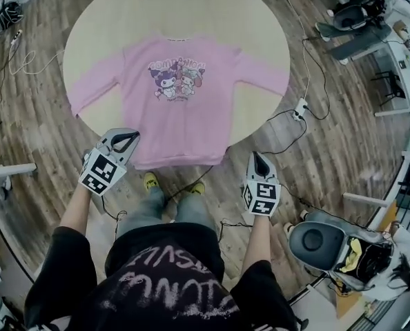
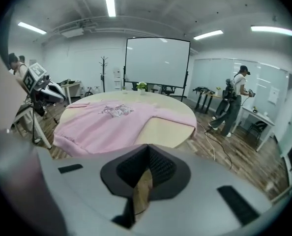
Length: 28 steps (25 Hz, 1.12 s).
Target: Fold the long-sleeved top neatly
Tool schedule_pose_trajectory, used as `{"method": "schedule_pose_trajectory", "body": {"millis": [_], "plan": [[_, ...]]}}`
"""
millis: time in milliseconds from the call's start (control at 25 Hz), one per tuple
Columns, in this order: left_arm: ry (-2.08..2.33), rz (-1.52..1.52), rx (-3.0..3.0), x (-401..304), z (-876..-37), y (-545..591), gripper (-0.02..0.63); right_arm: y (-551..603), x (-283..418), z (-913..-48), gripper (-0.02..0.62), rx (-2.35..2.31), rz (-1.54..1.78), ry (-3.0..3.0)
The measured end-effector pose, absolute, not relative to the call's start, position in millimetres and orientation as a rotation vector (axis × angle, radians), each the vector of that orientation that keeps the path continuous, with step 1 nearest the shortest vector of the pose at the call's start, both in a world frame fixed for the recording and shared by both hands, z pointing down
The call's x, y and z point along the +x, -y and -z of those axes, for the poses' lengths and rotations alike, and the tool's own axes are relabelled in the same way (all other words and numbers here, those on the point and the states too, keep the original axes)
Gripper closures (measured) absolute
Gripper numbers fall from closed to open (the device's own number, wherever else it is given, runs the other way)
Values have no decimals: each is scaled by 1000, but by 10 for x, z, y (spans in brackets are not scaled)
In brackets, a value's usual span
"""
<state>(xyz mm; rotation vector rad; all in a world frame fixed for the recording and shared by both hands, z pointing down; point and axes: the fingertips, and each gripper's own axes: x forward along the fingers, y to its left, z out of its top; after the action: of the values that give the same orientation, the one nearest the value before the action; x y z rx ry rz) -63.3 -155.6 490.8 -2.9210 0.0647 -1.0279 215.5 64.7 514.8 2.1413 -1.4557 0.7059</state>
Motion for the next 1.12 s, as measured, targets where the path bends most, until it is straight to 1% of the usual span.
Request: {"method": "schedule_pose_trajectory", "body": {"millis": [240,400,560,680,800,920,1120], "plan": [[-61,961,-2955,-130,-4636,1406,594,-1147,2527,-5221,589,2292,-739,1365],[-139,998,-2972,337,-4731,1224,594,-1295,3078,-5443,589,2329,-744,1387],[-210,1074,-2975,834,-4833,1142,594,-1209,3674,-5699,587,2333,-766,1459],[-263,1141,-2963,1185,-4961,1085,594,-1048,4127,-5952,558,2282,-762,1516],[-294,1208,-2926,1444,-5086,1061,594,-831,4426,-6159,492,2231,-770,1578],[-308,1252,-2879,1641,-5185,1064,594,-626,4628,-6398,428,2195,-764,1619],[-405,1310,-2832,1776,-5343,1157,594,-273,4783,-6841,377,2159,-786,1678]]}}
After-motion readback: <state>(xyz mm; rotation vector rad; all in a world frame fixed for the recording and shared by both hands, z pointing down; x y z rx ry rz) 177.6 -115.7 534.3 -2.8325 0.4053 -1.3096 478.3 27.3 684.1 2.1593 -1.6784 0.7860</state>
